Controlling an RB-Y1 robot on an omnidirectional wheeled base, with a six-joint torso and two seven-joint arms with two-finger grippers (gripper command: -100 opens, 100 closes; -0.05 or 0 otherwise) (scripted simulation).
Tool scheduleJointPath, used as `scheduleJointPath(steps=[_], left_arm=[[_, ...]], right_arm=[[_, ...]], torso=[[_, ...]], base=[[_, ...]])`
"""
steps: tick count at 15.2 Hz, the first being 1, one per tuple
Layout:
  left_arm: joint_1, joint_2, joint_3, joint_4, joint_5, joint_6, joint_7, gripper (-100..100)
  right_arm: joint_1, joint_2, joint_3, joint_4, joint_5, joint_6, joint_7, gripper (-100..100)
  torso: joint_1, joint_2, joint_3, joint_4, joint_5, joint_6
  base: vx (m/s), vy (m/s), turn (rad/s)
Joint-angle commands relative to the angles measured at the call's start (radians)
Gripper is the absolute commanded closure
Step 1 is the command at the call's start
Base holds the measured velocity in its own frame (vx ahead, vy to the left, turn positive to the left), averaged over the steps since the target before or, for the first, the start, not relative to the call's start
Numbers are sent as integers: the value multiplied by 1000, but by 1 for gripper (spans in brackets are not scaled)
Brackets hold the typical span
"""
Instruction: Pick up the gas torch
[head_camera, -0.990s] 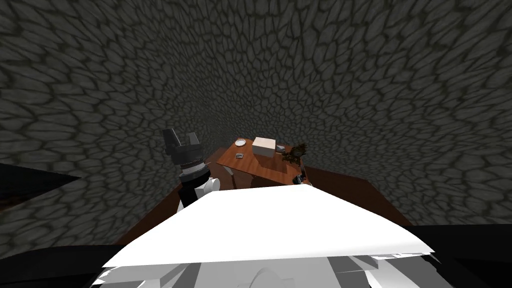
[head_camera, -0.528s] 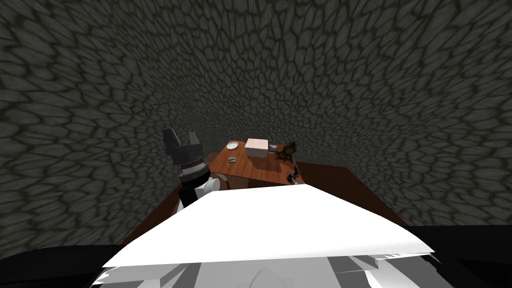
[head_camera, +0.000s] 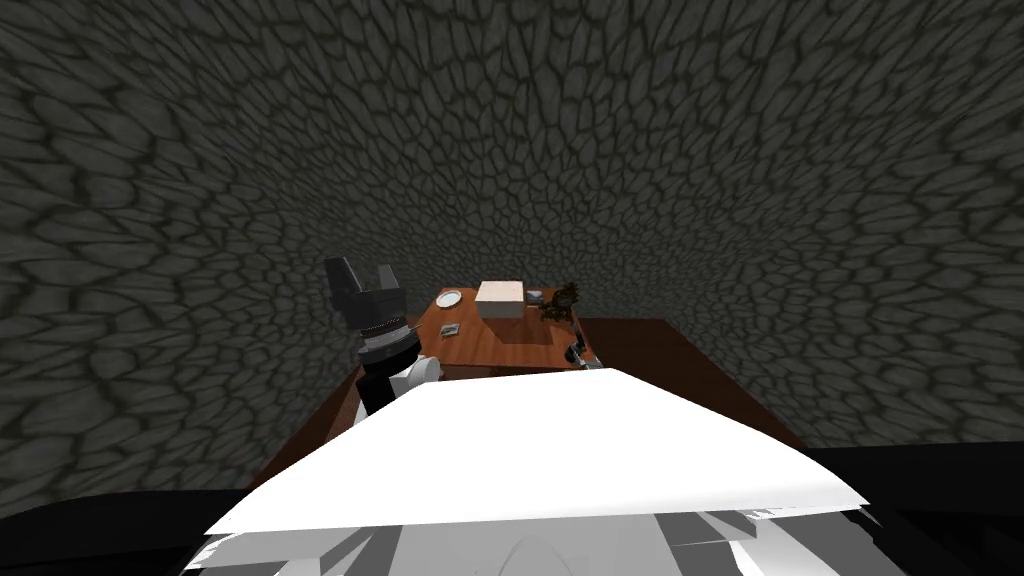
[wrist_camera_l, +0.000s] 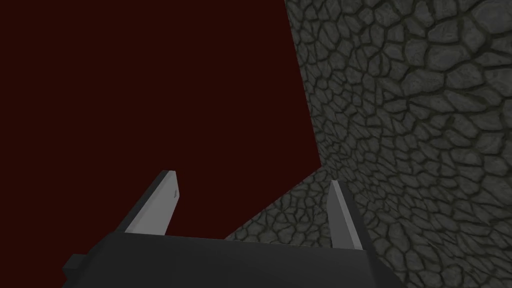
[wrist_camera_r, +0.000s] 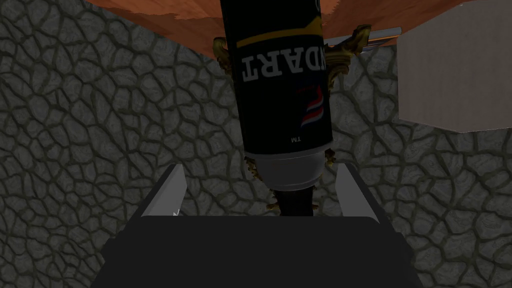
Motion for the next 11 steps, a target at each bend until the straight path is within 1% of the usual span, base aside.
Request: scheduleJointPath(steps=[1, 2, 3, 4, 5, 6, 7, 8, 9, 10, 11], left_arm=[[0, 0, 0, 0, 0, 0, 0, 0], [0, 0, 0, 0, 0, 0, 0, 0], [0, 0, 0, 0, 0, 0, 0, 0], [0, 0, 0, 0, 0, 0, 0, 0], [0, 0, 0, 0, 0, 0, 0, 0], [0, 0, 0, 0, 0, 0, 0, 0], [0, 0, 0, 0, 0, 0, 0, 0], [0, 0, 0, 0, 0, 0, 0, 0], [0, 0, 0, 0, 0, 0, 0, 0], [0, 0, 0, 0, 0, 0, 0, 0], [0, 0, 0, 0, 0, 0, 0, 0]], right_arm=[[-10, 6, 0, 6, 42, -10, 4, -100], [-5, 39, 17, -45, 70, -2, -20, -100], [-5, 39, 17, -45, 92, -2, -20, -100], [-5, 39, 17, -45, 114, -2, -20, -100], [-5, 39, 17, -45, 138, -2, -20, -100], [-5, 39, 17, -45, 148, -2, -20, -100], [-1, 72, 33, -85, 177, 5, -43, -100], [-1, 72, 33, -97, 199, 5, -43, -100], [-1, 72, 33, -97, 221, 5, -43, -100], [-1, 72, 33, -97, 244, 5, -43, -100], [-1, 72, 33, -97, 254, 5, -43, -100]], torso=[[0, 0, 0, 0, 0, 0], [1, 1, 0, 0, 0, -1], [0, -1, 0, 0, 0, 0], [0, -2, -1, 0, 0, 0], [0, -2, -1, 0, 0, 0], [0, 0, 0, 0, 0, -1], [1, 3, 1, 1, 0, -1], [0, 2, 1, 1, 0, 0], [0, 0, 0, 0, 0, 0], [0, 0, 0, 0, 0, 0], [0, 1, 0, 0, 0, -1]], base=[[66, -12, -275], [117, -39, -438], [151, -51, -553], [109, -30, -365], [60, -9, -158], [25, -1, -23], [80, -24, -291], [127, -32, -492], [108, -22, -520], [68, -5, -274], [31, 4, 0]])
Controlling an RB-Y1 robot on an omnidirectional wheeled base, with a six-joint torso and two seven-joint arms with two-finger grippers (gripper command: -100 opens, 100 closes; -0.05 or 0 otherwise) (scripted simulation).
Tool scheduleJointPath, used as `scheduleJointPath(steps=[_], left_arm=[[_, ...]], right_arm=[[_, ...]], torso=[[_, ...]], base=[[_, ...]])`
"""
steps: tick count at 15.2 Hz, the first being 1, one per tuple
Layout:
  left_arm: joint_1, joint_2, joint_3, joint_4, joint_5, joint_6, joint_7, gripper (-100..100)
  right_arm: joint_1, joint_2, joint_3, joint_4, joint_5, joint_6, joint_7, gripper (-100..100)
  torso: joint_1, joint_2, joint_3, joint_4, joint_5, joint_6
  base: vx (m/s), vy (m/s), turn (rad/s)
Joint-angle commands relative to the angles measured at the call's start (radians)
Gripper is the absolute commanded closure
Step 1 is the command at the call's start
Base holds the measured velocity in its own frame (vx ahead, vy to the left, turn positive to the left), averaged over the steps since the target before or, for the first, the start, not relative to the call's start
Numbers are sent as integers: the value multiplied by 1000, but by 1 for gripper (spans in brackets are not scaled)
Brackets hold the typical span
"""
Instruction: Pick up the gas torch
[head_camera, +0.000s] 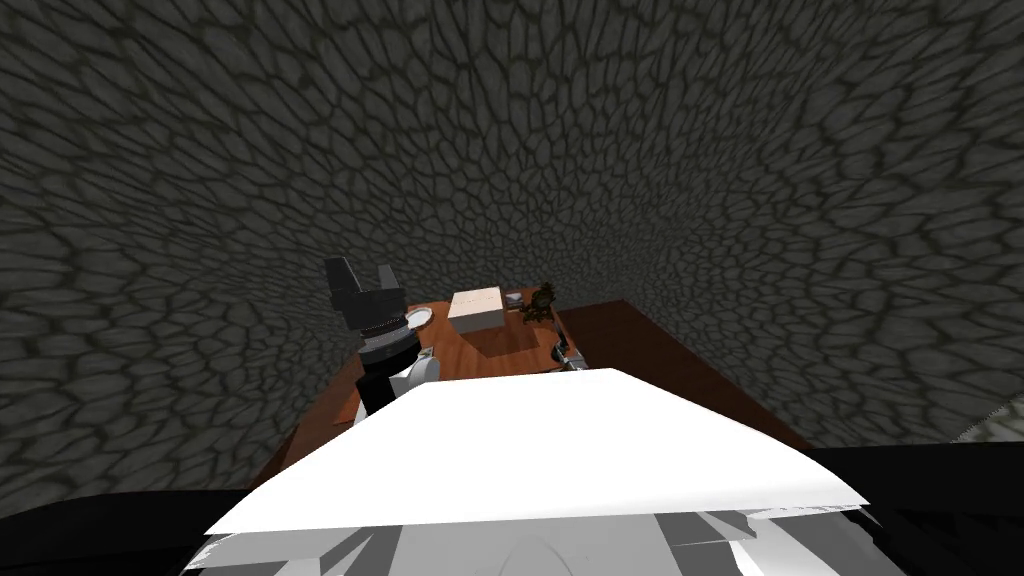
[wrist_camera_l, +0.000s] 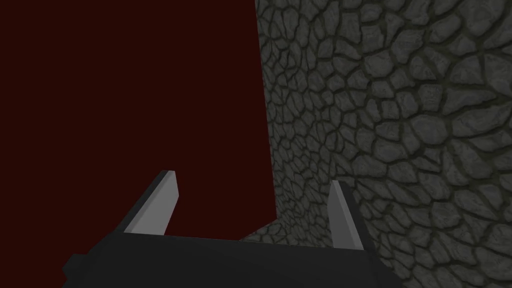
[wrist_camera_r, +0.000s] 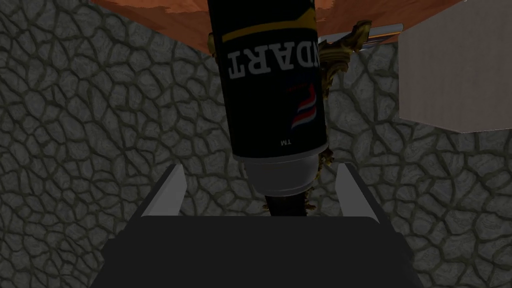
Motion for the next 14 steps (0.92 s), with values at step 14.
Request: scheduleJointPath(steps=[14], left_arm=[[0, 0, 0, 0, 0, 0, 0, 0]], right_arm=[[13, 98, 50, -155, 335, 22, -71, -100]], torso=[[4, -3, -1, 0, 0, 0]], base=[[87, 11, -317]])
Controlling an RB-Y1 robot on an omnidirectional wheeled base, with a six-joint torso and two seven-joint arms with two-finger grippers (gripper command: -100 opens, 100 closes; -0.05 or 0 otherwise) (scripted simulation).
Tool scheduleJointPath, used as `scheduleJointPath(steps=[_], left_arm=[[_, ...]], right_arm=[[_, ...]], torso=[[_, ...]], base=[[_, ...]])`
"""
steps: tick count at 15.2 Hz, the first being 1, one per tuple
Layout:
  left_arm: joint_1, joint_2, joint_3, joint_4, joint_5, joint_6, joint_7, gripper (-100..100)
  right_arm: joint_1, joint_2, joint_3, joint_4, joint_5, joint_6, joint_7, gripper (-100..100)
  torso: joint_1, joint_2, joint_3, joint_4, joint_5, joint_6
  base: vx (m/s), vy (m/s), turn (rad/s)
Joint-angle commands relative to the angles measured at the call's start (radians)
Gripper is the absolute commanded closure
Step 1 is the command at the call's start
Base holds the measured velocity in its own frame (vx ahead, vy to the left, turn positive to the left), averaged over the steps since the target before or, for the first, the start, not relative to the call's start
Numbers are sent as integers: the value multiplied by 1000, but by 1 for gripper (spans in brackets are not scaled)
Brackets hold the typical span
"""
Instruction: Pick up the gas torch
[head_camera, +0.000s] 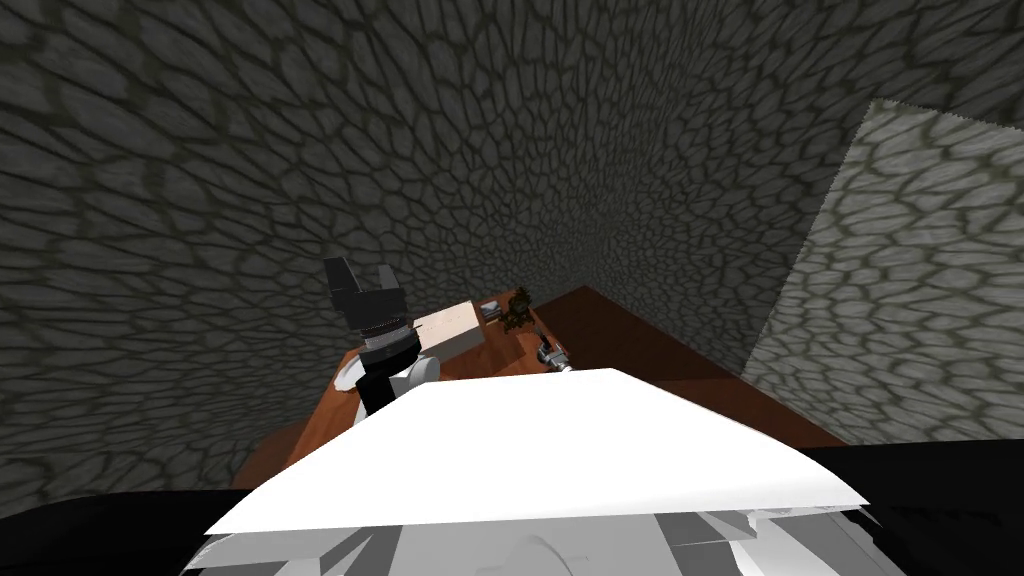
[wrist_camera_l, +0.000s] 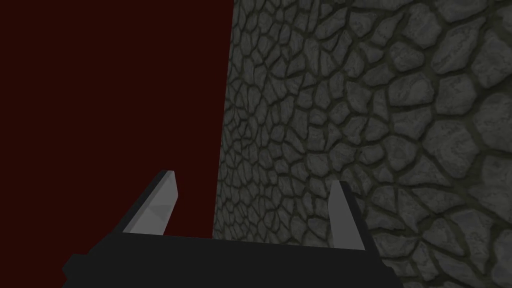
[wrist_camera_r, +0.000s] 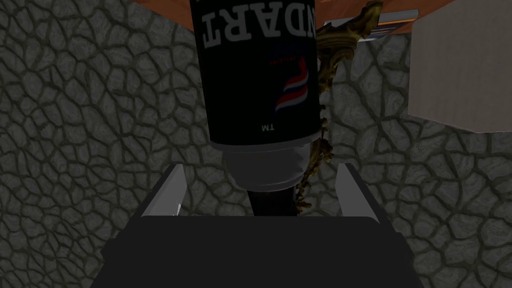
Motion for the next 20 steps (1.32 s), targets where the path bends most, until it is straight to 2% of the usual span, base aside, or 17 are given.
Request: scheduleJointPath(steps=[1, 2, 3, 7, 8, 10, 11, 13, 15, 16, 18, 20], left_arm=[[0, 0, 0, 0, 0, 0, 0, 0], [0, 0, 0, 0, 0, 0, 0, 0], [0, 0, 0, 0, 0, 0, 0, 0], [0, 0, 0, 0, 0, 0, 0, 0], [0, 0, 0, 0, 0, 0, 0, 0], [-1, 0, 0, 0, 0, 0, 0, 0], [-1, 0, 0, 0, 0, 0, 0, 0], [-1, 0, 0, 0, 0, 0, 0, 0], [-1, 0, 0, 0, 0, 0, 0, 0], [0, 0, 0, 0, 0, 0, 0, 0], [-1, 0, 0, 0, 0, 0, 0, 0], [0, 0, 0, 0, 0, 0, 0, 0]], right_arm=[[-2, 1, 1, -1, 29, -2, -1, -100], [-1, 0, 0, 1, 15, -2, 0, -100], [-1, 0, 0, 0, 18, -2, 0, 100], [-2, 0, 0, -1, 19, -4, 0, 100], [-7, -31, -16, 49, -32, -9, 23, 100], [-7, -31, -16, 51, -76, -9, 23, 100], [-12, -64, -33, 96, -101, -17, 46, 100], [-12, -64, -33, 102, -146, -17, 46, 100], [-12, -64, -33, 102, -182, -17, 46, 100], [-16, -97, -49, 154, -215, -24, 70, 100], [-16, -97, -49, 154, -260, -24, 70, 100], [-16, -97, -49, 154, -288, -24, 70, 100]], torso=[[0, 0, 0, 0, 0, 0], [-2, 2, 1, 0, 0, 0], [-3, 3, 2, 1, -1, -1], [-5, 3, 1, 0, -2, -1], [-5, 3, 1, 0, -2, -1], [-13, 6, 1, -4, -4, 1], [-15, 7, 1, -5, -5, 1], [-19, 9, -1, -10, -6, 3], [-20, 5, -5, -15, -8, 5], [-20, 2, -7, -15, -8, 6], [-20, 3, -8, -18, -9, 5], [-21, 1, -9, -18, -9, 6]], base=[[13, 15, -45], [0, 0, 0], [0, 0, 0], [0, 0, 0], [-65, -32, 295], [-121, -63, 498], [-154, -52, 576], [-146, -17, 500], [-64, -4, 148], [-91, 26, 305], [-120, 9, 471], [-52, -4, 133]])
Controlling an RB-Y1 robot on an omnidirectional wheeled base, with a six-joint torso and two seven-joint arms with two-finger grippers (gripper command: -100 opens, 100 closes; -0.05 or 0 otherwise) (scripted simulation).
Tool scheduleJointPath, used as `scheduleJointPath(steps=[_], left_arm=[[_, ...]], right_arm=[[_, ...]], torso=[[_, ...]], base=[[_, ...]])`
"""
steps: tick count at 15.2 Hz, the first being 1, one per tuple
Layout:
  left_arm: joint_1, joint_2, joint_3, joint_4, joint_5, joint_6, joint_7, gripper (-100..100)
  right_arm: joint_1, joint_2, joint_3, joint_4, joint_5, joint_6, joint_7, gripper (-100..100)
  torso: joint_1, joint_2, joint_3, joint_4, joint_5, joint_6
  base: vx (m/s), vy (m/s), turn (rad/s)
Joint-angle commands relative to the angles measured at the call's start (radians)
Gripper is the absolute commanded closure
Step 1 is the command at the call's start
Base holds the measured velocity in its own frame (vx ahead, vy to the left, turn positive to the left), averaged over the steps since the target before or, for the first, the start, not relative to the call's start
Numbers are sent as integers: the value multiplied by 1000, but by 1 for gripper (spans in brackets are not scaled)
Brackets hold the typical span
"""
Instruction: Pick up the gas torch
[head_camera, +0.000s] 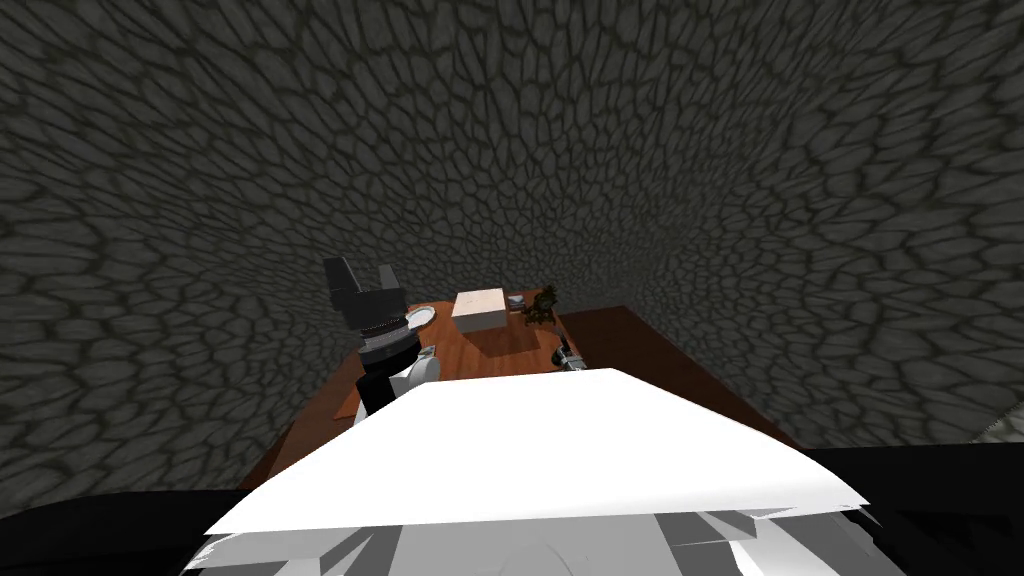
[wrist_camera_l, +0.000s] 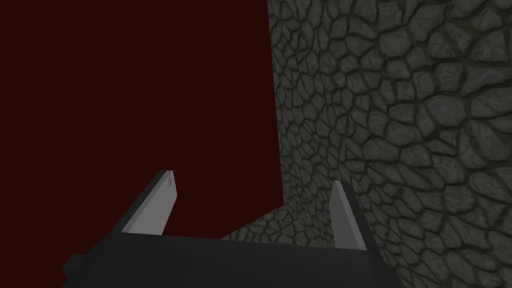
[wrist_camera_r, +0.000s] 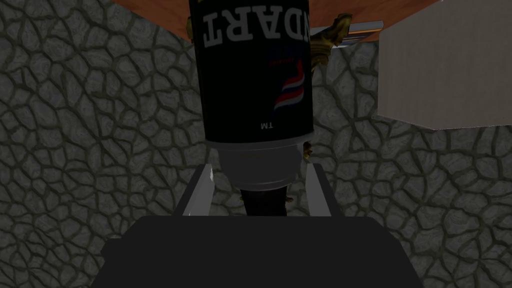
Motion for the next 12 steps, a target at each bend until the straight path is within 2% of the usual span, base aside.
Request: scheduleJointPath(steps=[1, 3, 4, 5, 6, 7, 9, 10, 11, 12], left_arm=[[0, 0, 0, 0, 0, 0, 0, 0], [0, 0, 0, 0, 0, 0, 0, 0], [0, 0, 0, 0, 0, 0, 0, 0], [0, 0, 0, 0, 0, 0, 0, 0], [0, 0, 0, 0, 0, 0, 0, 0], [0, 0, 0, 0, 0, 0, 0, 0], [0, 0, 0, 0, 0, 0, 0, 0], [0, 0, 0, 0, 0, 0, 0, 0], [0, 0, 0, 0, 0, 0, 0, 0], [0, 0, 0, 0, 0, 0, 0, 0]], right_arm=[[0, -35, -15, 42, -50, -3, 19, 100], [0, -35, -15, 42, -99, -3, 19, 100], [0, -35, -15, 42, -121, -3, 19, 100], [-4, -67, -32, 94, -145, -10, 42, 100], [-4, -67, -32, 71, -162, -10, 42, 100], [-4, -67, -32, 79, -183, -10, 42, 100], [-4, -67, -32, 94, -227, -10, 42, 100], [-4, -67, -32, 94, -227, -10, 42, 100], [-9, -100, -48, 140, -264, -18, 66, 100], [-9, -100, -48, 145, -286, -18, 66, 100]], torso=[[0, 0, 0, 0, 0, 0], [0, 1, -1, -2, -3, -2], [-1, 0, -1, -2, -3, -2], [-2, -2, -2, -2, -2, -1], [-2, 0, -2, -2, -2, -1], [-2, 1, -1, -2, -2, -2], [-2, -1, -2, -2, -2, -1], [-2, -4, -3, -3, -2, 0], [-3, -6, -5, -3, -2, 0], [-2, -5, -4, -3, -2, -1]], base=[[-90, 27, 355], [-113, 32, 462], [-68, 7, 198], [-107, 20, 377], [-152, 24, 494], [-126, 19, 428], [-46, 15, 125], [2, 8, -42], [-62, 40, 257], [-113, 53, 470]])
